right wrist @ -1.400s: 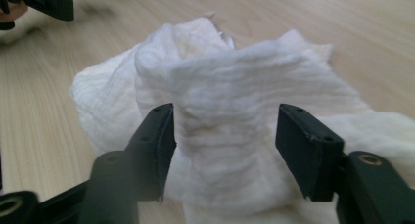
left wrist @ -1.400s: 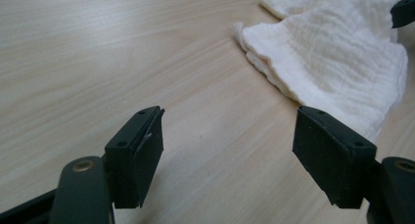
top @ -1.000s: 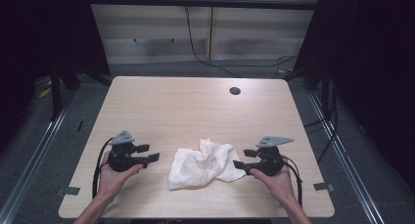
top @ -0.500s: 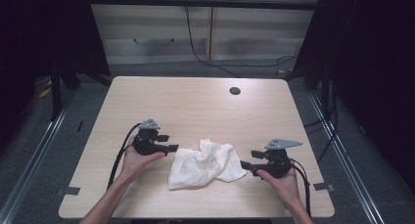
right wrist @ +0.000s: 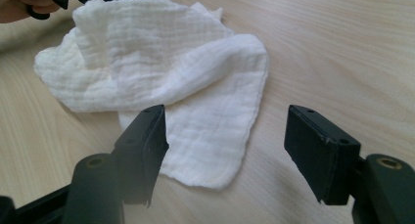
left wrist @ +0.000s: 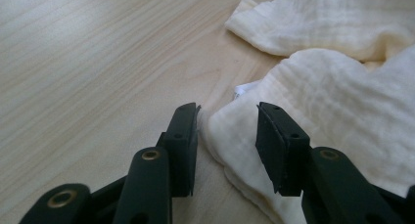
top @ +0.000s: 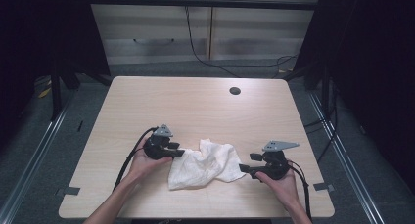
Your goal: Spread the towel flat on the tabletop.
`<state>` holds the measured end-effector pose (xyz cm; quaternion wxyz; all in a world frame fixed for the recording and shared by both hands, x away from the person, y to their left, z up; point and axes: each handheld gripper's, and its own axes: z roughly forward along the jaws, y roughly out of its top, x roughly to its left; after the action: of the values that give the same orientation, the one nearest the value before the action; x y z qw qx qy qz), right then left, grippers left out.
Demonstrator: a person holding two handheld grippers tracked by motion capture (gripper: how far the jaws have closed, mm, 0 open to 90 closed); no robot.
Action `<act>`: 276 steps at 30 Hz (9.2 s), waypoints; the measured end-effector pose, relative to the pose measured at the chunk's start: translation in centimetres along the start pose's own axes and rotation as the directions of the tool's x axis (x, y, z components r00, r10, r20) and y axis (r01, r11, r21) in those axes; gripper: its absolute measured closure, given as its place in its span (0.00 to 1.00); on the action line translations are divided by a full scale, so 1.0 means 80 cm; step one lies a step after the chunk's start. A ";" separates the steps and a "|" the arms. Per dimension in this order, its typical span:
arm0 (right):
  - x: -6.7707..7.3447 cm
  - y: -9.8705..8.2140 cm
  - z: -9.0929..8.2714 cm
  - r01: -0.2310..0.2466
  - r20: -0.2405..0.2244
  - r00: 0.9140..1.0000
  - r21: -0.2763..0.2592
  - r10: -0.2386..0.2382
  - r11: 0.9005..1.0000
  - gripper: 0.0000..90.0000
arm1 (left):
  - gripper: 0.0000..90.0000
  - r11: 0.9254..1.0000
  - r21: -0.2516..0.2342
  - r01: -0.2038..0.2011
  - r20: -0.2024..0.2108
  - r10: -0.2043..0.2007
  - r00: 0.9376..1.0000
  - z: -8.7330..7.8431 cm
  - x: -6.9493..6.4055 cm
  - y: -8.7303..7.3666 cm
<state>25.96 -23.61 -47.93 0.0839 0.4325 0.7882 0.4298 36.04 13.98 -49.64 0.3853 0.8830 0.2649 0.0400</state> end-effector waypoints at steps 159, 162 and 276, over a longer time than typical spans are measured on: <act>0.000 0.006 0.043 0.094 -0.042 0.995 0.164 -0.088 0.982 0.94 | 1.00 0.995 -0.044 0.084 -0.032 -0.085 0.996 -0.059 0.020 -0.060; 0.001 0.005 0.040 0.094 -0.049 0.995 0.163 -0.087 0.982 0.82 | 1.00 0.996 -0.042 0.081 -0.034 -0.082 0.996 -0.059 0.019 -0.059; -0.054 0.027 0.010 0.070 0.041 0.996 0.068 -0.073 0.995 0.97 | 0.83 0.958 -0.222 0.179 0.019 -0.180 0.984 -0.016 0.043 0.066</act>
<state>30.27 -25.82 -47.84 0.1019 0.4157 0.8149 0.3907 40.91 13.57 -45.47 0.4837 0.8066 0.3380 0.0348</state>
